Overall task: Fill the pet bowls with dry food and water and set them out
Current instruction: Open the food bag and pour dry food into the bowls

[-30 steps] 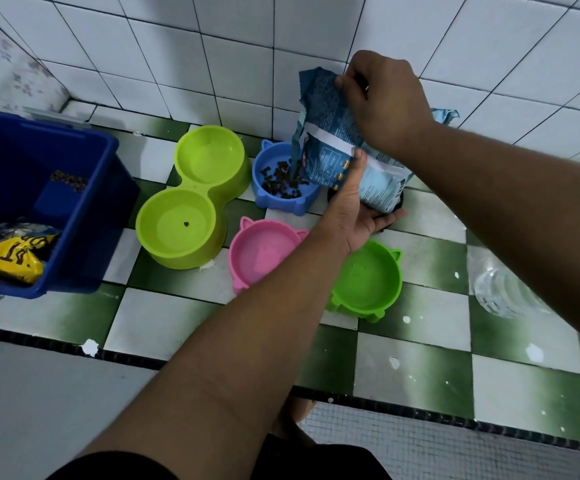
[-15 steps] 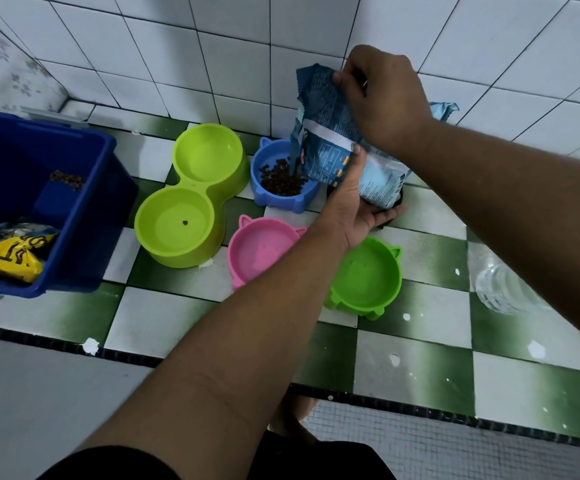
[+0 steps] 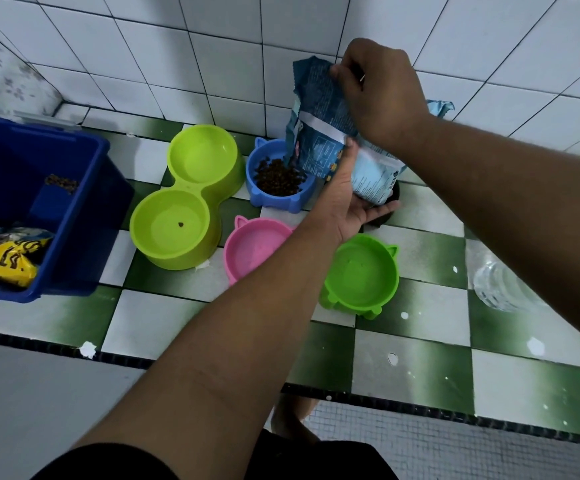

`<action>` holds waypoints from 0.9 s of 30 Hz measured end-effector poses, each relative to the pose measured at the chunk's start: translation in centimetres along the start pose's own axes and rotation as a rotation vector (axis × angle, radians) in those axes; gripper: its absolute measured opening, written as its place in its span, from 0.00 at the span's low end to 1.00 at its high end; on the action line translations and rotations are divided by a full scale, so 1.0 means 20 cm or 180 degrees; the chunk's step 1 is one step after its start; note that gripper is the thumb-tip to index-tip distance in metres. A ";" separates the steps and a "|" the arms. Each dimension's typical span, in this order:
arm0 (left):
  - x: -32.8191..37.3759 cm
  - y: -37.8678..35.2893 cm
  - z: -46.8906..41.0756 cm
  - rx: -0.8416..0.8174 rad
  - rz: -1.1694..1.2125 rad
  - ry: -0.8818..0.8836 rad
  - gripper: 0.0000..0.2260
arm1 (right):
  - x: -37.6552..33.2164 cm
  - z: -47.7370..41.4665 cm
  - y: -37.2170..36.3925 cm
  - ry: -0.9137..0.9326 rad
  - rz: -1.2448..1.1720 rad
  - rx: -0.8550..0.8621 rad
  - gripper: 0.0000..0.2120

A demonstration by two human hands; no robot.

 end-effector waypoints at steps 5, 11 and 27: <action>0.00 0.02 -0.01 0.0111 -0.0056 0.0007 0.34 | 0.02 0.01 0.00 -0.0022 -0.0033 0.0019 0.15; 0.03 0.03 0.01 0.0348 -0.0292 -0.0018 0.32 | 0.12 0.04 0.06 -0.0342 -0.0354 0.0152 0.16; -0.05 -0.14 0.02 0.0335 -0.0740 -0.0381 0.28 | 0.33 0.28 0.37 -0.0885 -0.0670 0.0965 0.11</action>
Point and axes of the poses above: each hand's wrist, its own z-axis away from the middle knuckle, its own y-axis out of the back of the hand, x = y × z, the point moved 6 cm from there along -z, towards the middle knuckle, and after that the axes turned 6 degrees about z, right-handed, at the moved point
